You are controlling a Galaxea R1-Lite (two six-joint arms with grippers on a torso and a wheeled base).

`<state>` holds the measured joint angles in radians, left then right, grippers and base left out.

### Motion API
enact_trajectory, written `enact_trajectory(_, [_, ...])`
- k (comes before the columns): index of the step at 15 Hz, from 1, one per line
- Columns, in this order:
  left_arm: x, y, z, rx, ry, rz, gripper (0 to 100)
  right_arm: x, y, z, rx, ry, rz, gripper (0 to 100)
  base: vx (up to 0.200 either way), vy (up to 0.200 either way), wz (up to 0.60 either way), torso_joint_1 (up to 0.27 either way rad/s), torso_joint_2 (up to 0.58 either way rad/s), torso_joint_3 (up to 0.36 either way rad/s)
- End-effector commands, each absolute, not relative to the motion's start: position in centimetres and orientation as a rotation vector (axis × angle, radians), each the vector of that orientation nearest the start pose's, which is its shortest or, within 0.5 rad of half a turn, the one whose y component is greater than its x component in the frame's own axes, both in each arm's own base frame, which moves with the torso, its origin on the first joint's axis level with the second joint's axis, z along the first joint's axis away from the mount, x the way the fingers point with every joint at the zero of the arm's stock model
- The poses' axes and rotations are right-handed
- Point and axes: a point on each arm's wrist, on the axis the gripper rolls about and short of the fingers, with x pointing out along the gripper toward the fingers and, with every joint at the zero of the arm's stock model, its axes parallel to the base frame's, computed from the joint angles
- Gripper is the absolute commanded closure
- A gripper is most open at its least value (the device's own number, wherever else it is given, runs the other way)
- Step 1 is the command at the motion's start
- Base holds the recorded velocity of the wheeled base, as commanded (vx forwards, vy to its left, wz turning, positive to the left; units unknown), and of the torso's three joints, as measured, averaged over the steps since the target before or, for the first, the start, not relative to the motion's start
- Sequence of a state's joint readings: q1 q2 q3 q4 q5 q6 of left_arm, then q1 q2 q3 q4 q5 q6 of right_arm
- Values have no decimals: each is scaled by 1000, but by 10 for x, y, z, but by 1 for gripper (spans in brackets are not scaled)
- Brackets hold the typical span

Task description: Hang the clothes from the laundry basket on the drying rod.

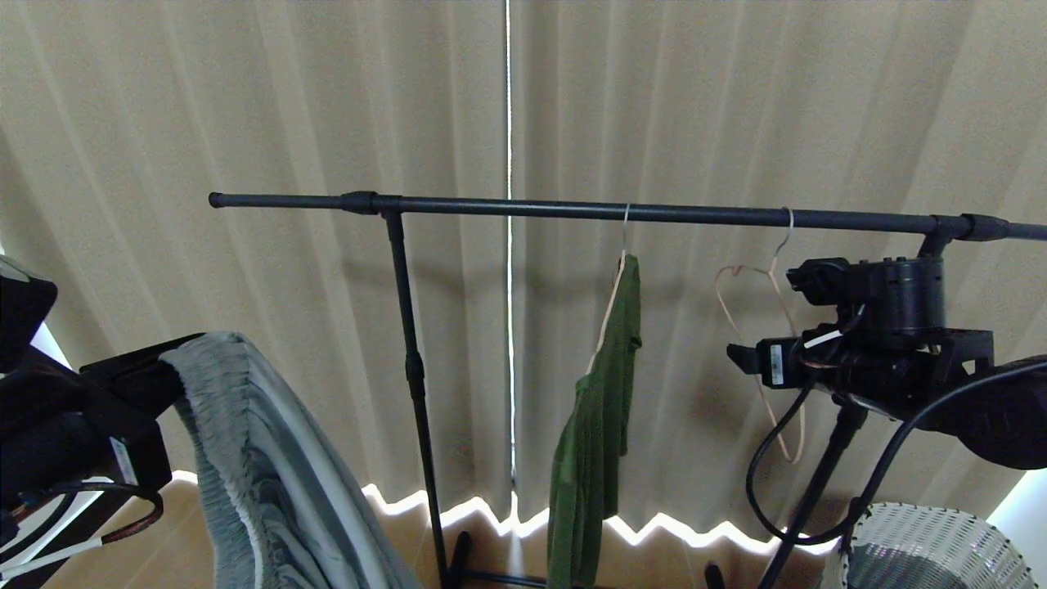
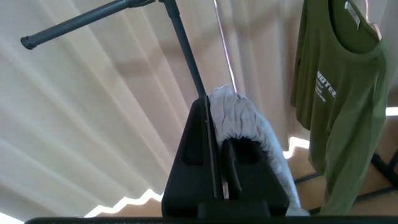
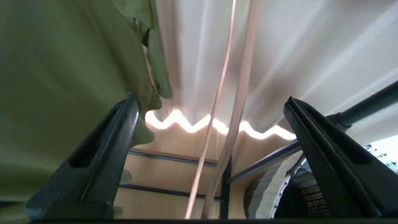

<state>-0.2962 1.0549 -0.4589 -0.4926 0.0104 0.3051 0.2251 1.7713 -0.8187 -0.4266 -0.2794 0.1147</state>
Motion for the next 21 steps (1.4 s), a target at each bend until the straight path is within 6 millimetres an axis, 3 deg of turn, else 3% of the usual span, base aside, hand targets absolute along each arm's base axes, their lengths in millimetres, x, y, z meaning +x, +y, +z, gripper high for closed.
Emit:
enact_trajectory(1, [135, -41, 214, 319, 61, -299, 100, 306, 58, 143, -15, 509, -98, 100, 0, 0, 0, 0, 0, 0])
enact_trajectory(9, [135, -41, 215, 318, 56, -298, 100, 302, 54, 149, -10, 490, -117, 100, 0, 0, 0, 0, 0, 0])
enact_trajectory(13, [134, -41, 215, 318, 55, -298, 100, 297, 52, 163, 2, 436, -118, 100, 0, 0, 0, 0, 0, 0])
enact_trajectory(16, [135, -41, 215, 320, 54, -298, 100, 284, 48, 177, 12, 396, -122, 100, 0, 0, 0, 0, 0, 0])
enact_trajectory(21, [135, -41, 215, 320, 58, -296, 100, 241, 39, 181, 17, 377, -120, 100, 0, 0, 0, 0, 0, 0])
